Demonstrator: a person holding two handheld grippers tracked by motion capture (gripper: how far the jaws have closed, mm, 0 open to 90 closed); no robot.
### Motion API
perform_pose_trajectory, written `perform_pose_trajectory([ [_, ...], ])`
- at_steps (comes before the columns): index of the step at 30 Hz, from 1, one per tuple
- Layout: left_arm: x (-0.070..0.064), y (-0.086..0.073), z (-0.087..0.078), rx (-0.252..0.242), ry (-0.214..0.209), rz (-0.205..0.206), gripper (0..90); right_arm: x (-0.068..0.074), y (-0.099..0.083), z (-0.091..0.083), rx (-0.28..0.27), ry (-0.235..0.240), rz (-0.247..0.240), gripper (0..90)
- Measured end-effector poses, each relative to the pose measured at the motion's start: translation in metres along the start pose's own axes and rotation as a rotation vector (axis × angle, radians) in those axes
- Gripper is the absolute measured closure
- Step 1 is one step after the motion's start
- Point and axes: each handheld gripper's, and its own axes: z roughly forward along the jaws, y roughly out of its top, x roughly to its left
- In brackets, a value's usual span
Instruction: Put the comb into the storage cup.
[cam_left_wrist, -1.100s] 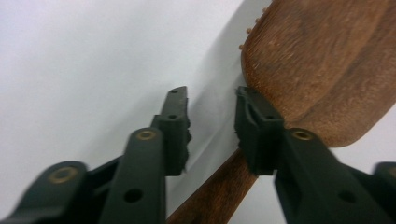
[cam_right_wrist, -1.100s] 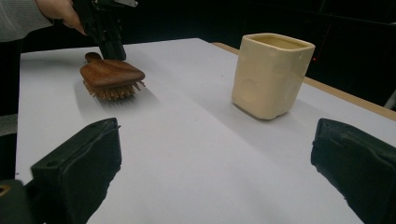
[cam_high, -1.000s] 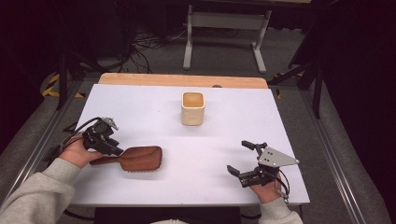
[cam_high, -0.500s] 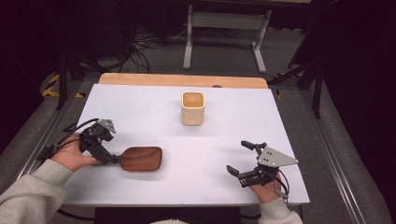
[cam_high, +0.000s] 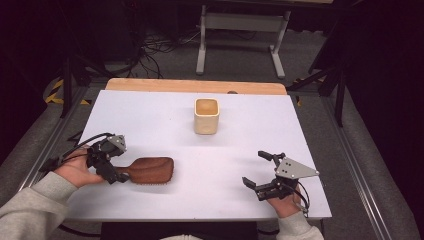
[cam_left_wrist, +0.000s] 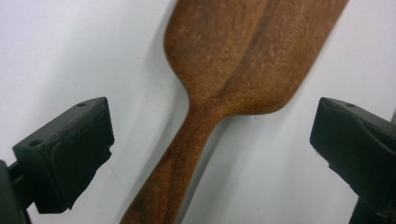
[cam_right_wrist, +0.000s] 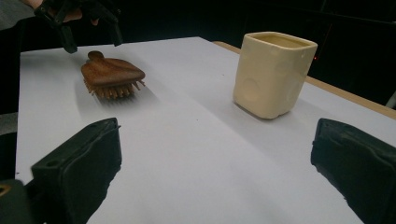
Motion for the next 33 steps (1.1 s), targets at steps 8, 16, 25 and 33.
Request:
perform_pose_trajectory([
  [8,-0.004,0.002,0.01,0.063,0.016,0.107,7.2,0.0,0.0,0.0,-0.003,0.003,-0.001,2.3],
  [16,0.004,0.0,0.015,0.088,-0.01,0.142,18.1,0.0,0.0,0.001,-0.004,0.007,0.001,2.3],
  [25,0.014,0.0,0.022,0.103,-0.039,0.153,30.6,-0.001,-0.001,0.0,-0.012,0.011,0.008,2.3],
  [33,0.011,0.001,0.026,0.113,-0.016,0.221,48.5,-0.001,-0.001,0.0,-0.014,0.012,0.006,2.3],
])
